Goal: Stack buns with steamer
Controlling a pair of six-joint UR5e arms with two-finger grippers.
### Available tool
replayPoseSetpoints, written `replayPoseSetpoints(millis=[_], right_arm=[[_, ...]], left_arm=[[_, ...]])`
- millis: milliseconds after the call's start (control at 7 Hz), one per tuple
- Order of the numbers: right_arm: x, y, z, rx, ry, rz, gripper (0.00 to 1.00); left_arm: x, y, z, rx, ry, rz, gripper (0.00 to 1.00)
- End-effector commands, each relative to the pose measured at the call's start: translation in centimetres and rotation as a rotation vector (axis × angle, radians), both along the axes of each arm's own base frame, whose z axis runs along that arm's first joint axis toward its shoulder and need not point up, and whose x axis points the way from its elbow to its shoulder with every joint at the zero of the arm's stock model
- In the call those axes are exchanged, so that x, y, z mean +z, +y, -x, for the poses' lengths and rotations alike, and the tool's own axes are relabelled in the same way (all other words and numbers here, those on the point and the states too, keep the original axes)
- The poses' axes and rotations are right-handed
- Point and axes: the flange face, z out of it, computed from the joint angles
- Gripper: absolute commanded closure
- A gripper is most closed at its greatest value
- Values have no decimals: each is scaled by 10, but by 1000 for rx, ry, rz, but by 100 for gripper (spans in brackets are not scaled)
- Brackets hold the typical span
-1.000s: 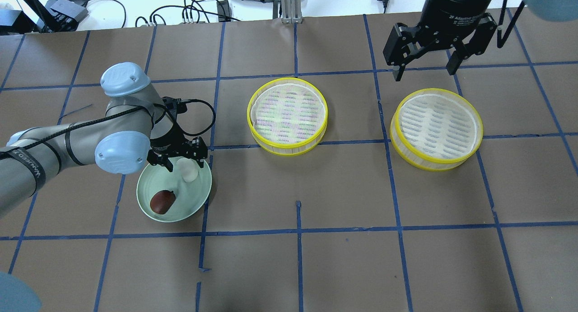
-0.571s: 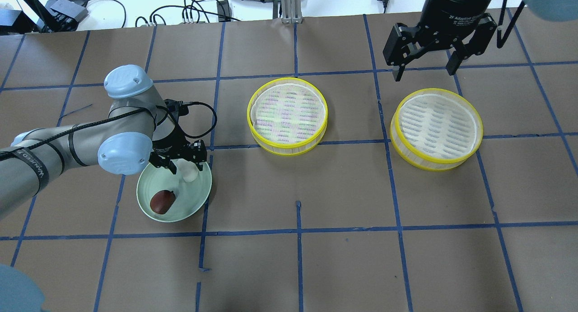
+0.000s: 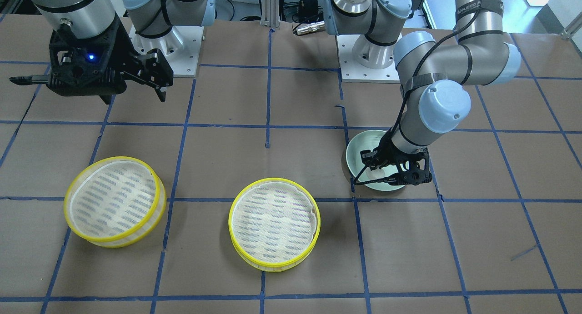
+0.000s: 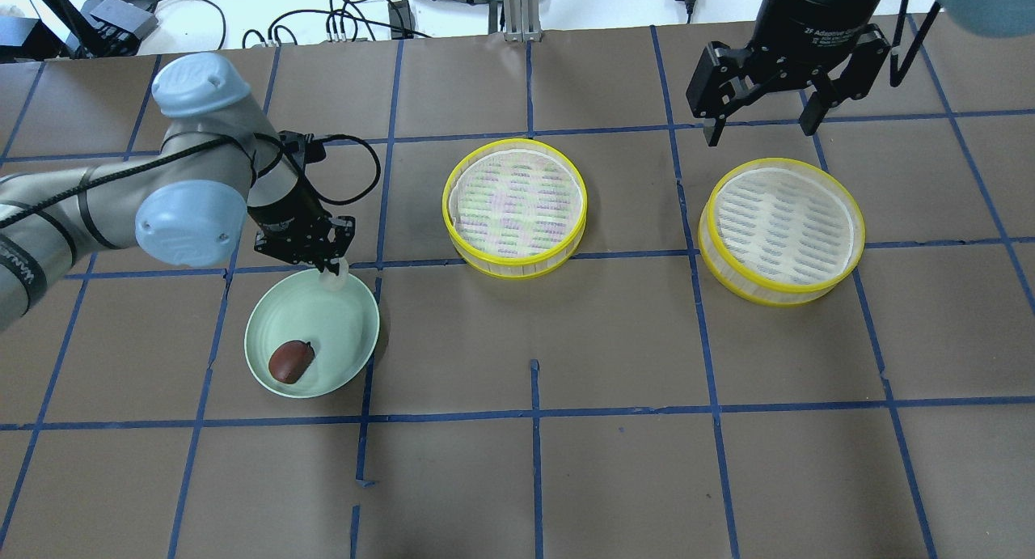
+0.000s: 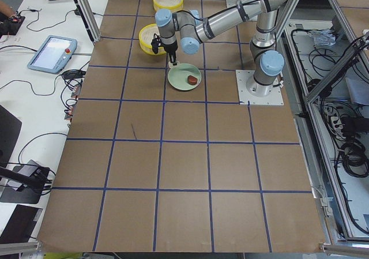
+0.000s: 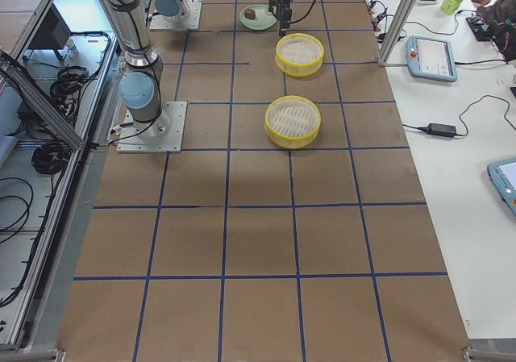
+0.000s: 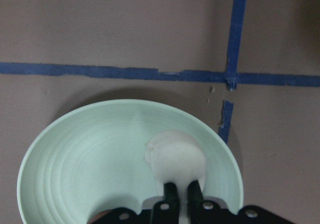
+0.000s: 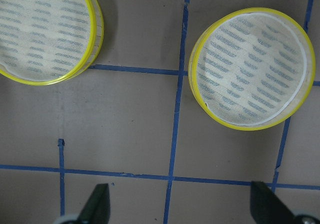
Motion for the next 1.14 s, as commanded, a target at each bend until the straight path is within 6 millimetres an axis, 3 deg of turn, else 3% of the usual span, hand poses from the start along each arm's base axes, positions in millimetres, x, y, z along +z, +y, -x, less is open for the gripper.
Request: replayPoseSetpoints(millis=[0, 143, 286, 429, 571, 1000], right_arm=[[-1, 0, 0, 1, 2, -2, 0], [-1, 0, 1, 1, 6, -2, 0], [0, 0, 0, 1, 5, -2, 0], [-1, 0, 0, 1, 5, -4, 0], [0, 0, 0, 1, 5, 0, 0], [-6, 0, 3, 3, -5, -7, 0]], left_arm=[[34, -33, 47, 176, 154, 52, 97], [22, -51, 93, 188, 201, 150, 96], [-8, -62, 139, 197, 226, 229, 75], [-16, -72, 158, 214, 236, 265, 30], [-14, -73, 158, 202, 236, 272, 0], [-1, -62, 157, 214, 218, 215, 0]])
